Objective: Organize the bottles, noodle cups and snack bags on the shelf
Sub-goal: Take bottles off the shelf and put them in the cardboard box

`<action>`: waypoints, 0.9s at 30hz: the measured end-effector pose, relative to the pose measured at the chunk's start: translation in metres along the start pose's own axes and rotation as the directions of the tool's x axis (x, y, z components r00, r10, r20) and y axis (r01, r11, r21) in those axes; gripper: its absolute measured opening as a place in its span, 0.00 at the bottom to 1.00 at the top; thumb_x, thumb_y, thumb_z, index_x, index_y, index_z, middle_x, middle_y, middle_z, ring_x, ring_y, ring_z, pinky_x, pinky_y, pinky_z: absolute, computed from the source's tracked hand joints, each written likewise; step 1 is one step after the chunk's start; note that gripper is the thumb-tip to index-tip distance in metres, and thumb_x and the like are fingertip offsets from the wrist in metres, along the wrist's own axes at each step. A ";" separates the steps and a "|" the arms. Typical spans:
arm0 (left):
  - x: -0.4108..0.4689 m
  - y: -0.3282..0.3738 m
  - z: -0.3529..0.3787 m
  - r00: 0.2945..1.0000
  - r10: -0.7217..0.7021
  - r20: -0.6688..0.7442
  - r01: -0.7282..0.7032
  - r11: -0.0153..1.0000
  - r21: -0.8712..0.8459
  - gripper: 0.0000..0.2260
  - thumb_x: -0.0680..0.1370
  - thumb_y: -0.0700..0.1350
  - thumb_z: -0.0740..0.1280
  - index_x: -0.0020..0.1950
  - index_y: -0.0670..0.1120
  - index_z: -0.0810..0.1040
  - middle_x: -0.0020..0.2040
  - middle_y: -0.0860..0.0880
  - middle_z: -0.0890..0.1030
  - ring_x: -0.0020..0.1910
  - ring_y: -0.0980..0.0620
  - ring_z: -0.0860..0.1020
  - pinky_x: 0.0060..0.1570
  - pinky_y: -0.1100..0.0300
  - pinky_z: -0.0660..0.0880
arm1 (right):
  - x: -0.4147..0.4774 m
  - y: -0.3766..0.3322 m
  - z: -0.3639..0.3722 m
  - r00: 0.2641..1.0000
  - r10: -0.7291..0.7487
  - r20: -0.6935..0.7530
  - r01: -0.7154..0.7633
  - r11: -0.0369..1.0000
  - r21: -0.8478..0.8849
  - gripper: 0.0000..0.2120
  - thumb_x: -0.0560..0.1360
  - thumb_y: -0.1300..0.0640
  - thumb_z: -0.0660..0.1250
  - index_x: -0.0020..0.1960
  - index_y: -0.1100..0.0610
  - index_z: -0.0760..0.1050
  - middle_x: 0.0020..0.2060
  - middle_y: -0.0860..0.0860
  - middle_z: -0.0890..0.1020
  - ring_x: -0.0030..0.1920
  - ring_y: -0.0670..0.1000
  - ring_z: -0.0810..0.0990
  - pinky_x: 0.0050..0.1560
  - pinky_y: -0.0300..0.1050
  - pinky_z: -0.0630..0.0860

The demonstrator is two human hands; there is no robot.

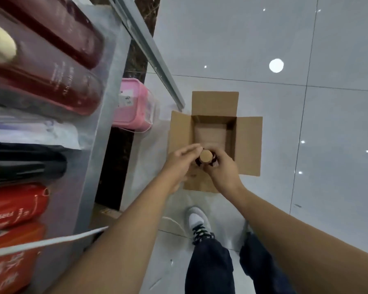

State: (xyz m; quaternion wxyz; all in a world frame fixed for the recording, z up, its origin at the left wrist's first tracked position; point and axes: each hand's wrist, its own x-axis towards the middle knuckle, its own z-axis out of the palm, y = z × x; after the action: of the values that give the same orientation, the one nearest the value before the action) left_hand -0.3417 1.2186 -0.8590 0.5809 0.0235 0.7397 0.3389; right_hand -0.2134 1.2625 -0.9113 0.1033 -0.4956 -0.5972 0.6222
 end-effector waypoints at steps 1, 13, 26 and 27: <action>0.013 -0.010 0.000 1.000 -0.012 -0.003 0.012 1.000 -0.012 0.05 0.80 0.51 0.69 0.55 0.59 0.80 0.60 0.47 0.83 0.58 0.46 0.81 0.47 0.54 0.79 | 0.007 0.013 0.008 1.000 0.001 -0.002 -0.001 1.000 -0.002 0.17 0.72 0.68 0.71 0.58 0.52 0.78 0.48 0.39 0.81 0.49 0.29 0.76 0.47 0.23 0.70; 0.105 -0.092 0.000 0.992 -0.113 -0.050 0.102 0.976 -0.190 0.15 0.86 0.42 0.55 0.72 0.46 0.73 0.66 0.45 0.78 0.68 0.47 0.75 0.66 0.54 0.71 | 0.068 0.110 0.062 0.984 0.163 0.069 -0.159 0.986 -0.054 0.19 0.74 0.69 0.68 0.62 0.55 0.76 0.54 0.49 0.81 0.56 0.48 0.78 0.47 0.21 0.67; 0.098 -0.090 0.007 0.983 -0.120 -0.136 0.112 0.991 -0.069 0.16 0.86 0.41 0.54 0.73 0.43 0.72 0.62 0.40 0.80 0.64 0.46 0.77 0.69 0.53 0.68 | 0.065 0.095 0.042 0.950 0.272 0.150 -0.258 0.960 -0.107 0.28 0.74 0.76 0.57 0.72 0.62 0.71 0.68 0.58 0.77 0.71 0.55 0.72 0.71 0.40 0.65; 0.092 -0.084 0.009 0.983 -0.109 -0.148 0.102 0.993 -0.055 0.16 0.86 0.41 0.54 0.72 0.42 0.73 0.67 0.37 0.77 0.68 0.43 0.75 0.70 0.52 0.67 | 0.062 0.087 0.038 0.951 0.274 0.144 -0.263 0.960 -0.091 0.27 0.75 0.75 0.58 0.72 0.62 0.71 0.68 0.58 0.77 0.71 0.55 0.72 0.70 0.38 0.65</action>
State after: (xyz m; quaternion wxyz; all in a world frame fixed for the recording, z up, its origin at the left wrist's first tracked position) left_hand -0.3337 1.1979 -0.9819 0.5407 -0.0553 0.7735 0.3259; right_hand -0.2314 1.2594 -1.0226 -0.0467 -0.5256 -0.5520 0.6456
